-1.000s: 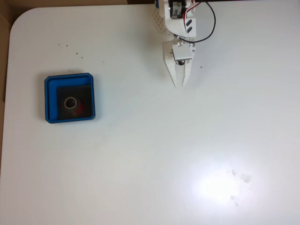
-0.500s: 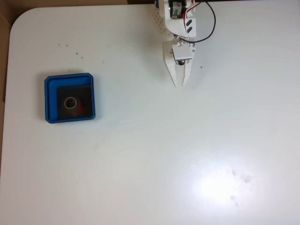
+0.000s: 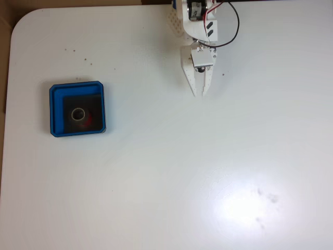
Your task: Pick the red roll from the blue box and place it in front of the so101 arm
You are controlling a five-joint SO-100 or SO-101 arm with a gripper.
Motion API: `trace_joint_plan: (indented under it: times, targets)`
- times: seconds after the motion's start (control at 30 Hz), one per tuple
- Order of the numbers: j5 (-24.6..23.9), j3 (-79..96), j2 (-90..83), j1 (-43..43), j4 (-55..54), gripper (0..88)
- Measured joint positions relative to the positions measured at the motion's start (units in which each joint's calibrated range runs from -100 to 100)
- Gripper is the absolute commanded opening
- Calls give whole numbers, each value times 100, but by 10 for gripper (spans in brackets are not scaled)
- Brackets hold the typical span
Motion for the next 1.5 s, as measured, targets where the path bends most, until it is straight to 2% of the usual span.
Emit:
trace_joint_plan:
  times: [0.53,1.5]
  targets:
    - [0,0,0,89,0,10]
    - [8,0,0,3988,0,10]
